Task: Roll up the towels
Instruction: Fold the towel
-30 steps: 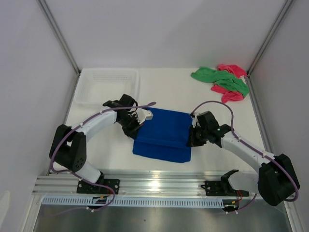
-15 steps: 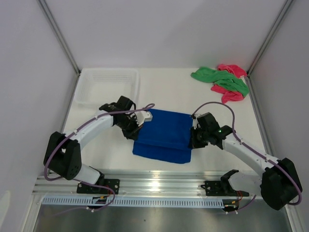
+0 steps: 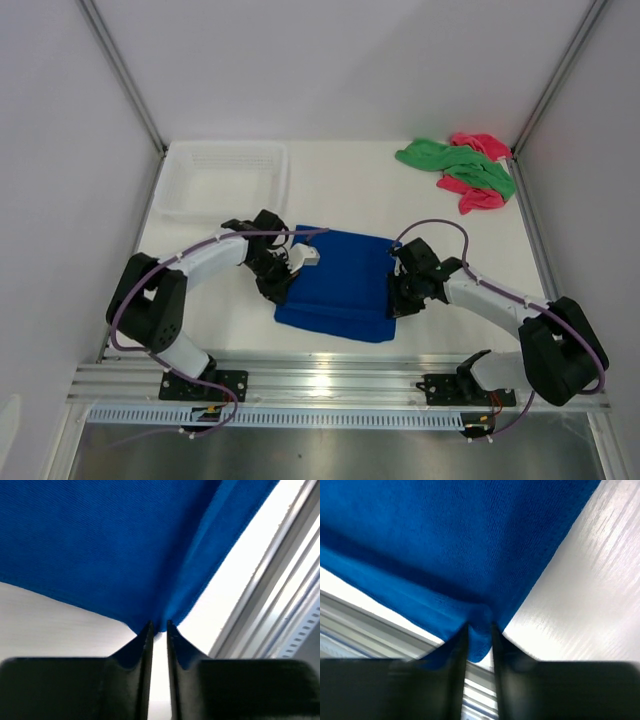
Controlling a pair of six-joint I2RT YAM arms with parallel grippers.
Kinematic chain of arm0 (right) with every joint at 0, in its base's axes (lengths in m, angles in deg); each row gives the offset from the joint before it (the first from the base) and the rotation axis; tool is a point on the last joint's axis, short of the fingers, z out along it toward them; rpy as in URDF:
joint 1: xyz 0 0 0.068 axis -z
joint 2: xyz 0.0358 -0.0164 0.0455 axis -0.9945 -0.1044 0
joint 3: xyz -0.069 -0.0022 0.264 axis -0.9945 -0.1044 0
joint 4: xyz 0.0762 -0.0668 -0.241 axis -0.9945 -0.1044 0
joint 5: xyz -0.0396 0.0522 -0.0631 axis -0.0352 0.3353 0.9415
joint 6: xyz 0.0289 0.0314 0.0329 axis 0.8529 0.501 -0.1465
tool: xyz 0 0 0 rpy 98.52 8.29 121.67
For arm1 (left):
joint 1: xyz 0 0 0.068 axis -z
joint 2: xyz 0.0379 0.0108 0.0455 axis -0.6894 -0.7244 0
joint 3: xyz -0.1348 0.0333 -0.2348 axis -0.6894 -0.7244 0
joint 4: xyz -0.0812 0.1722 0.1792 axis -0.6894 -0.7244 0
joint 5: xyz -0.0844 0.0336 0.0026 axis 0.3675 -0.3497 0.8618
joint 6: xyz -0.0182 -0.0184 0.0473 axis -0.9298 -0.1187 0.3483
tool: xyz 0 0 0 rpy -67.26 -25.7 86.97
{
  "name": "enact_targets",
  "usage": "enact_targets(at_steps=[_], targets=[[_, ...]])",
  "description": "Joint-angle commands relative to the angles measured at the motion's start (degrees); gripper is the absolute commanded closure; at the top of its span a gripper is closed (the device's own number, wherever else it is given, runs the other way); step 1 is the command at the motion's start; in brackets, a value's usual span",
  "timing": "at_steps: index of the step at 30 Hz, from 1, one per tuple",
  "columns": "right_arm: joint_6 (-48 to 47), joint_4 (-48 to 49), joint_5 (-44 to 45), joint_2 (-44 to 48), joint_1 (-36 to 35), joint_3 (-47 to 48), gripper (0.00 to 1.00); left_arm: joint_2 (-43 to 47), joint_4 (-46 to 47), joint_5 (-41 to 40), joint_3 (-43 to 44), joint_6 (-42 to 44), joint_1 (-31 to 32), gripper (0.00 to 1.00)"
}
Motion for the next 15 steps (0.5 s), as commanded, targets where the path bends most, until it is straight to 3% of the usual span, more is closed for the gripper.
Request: enact_targets(at_steps=[1, 3, 10, 11, 15], targets=[[0.1, -0.7, -1.0, 0.7, -0.4, 0.2, 0.68, -0.3, -2.0, 3.5, -0.6, 3.4, 0.8, 0.79], [0.0, -1.2, -1.7, 2.2, -0.4, 1.0, 0.57, -0.1, -2.7, 4.5, -1.4, 5.0, 1.2, 0.74], [-0.9, 0.8, -5.0, 12.1, -0.6, 4.5, 0.55, 3.4, -10.4, 7.8, -1.8, 13.2, 1.4, 0.70], [-0.5, 2.5, -3.9, 12.6, -0.7, 4.5, 0.57, 4.5, -10.3, 7.4, -1.8, 13.1, 1.4, 0.70], [0.7, 11.4, -2.5, 8.2, -1.8, 1.7, 0.88, 4.3, -2.2, 3.0, -0.1, 3.1, 1.3, 0.71]])
